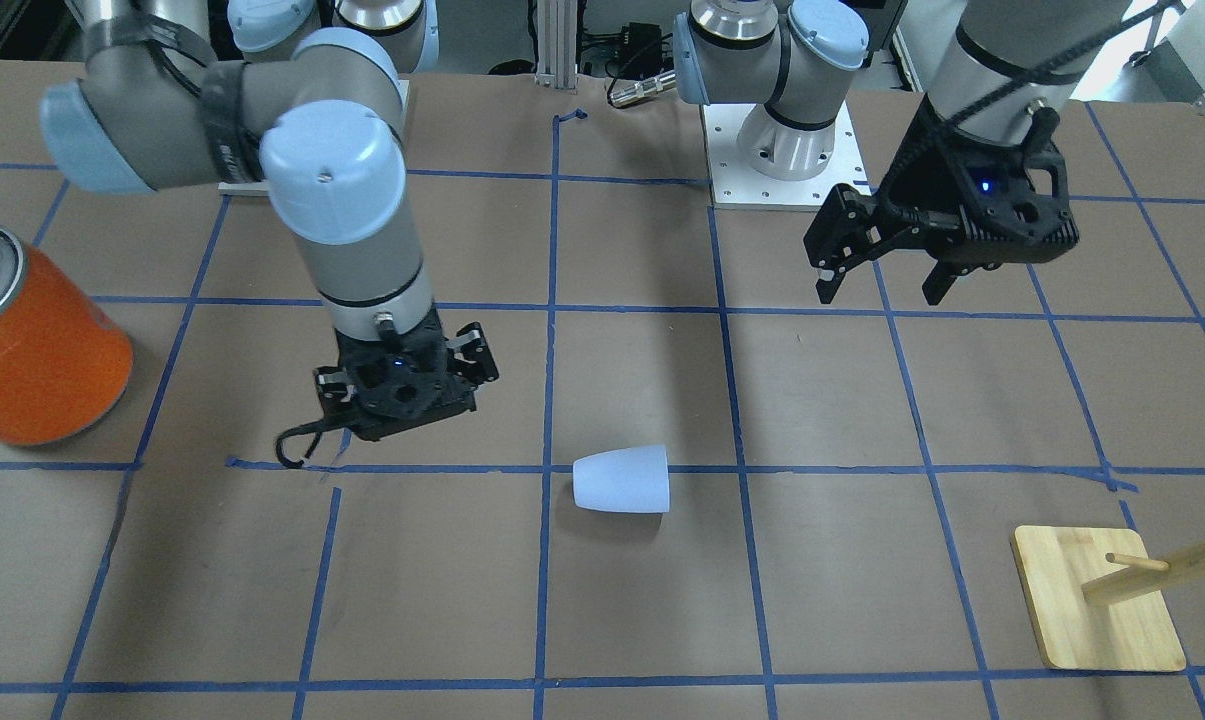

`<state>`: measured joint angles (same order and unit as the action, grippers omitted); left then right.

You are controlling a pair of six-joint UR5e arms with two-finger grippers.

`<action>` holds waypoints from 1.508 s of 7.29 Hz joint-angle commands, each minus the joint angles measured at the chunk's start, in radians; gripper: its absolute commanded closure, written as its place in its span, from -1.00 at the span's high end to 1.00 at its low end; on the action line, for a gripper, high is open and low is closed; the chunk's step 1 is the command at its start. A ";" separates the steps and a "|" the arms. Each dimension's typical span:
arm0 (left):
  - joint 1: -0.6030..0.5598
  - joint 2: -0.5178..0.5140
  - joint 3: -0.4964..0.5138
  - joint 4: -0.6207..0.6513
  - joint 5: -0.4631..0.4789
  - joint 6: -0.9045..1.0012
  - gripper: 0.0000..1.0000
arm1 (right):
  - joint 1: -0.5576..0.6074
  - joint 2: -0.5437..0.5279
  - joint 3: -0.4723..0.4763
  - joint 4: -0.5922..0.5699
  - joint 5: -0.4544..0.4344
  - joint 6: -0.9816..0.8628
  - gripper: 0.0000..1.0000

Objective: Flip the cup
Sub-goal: 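Set the cup down and withdraw the right gripper while the left reaches in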

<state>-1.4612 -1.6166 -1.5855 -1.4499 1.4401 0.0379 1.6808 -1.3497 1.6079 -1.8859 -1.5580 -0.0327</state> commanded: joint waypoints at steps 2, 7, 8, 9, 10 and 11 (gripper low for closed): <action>0.019 -0.119 -0.161 0.245 -0.235 0.002 1.00 | -0.101 -0.103 -0.009 0.125 -0.010 0.161 1.00; 0.018 -0.357 -0.209 0.356 -0.541 0.000 1.00 | -0.109 -0.131 -0.106 0.126 -0.150 0.184 1.00; 0.018 -0.390 -0.218 0.364 -0.596 0.000 1.00 | -0.096 -0.138 -0.112 0.128 -0.110 0.215 1.00; 0.018 -0.411 -0.218 0.373 -0.621 0.000 1.00 | -0.063 -0.150 -0.114 0.126 -0.106 0.227 1.00; 0.015 -0.430 -0.232 0.373 -0.650 0.000 1.00 | -0.031 -0.148 -0.112 0.122 -0.100 0.227 1.00; 0.015 -0.437 -0.244 0.384 -0.690 0.000 1.00 | -0.029 -0.146 -0.112 0.122 -0.100 0.227 1.00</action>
<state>-1.4455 -2.0374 -1.8156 -1.0763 0.7959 0.0383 1.6355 -1.4958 1.4963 -1.7624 -1.6628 0.1918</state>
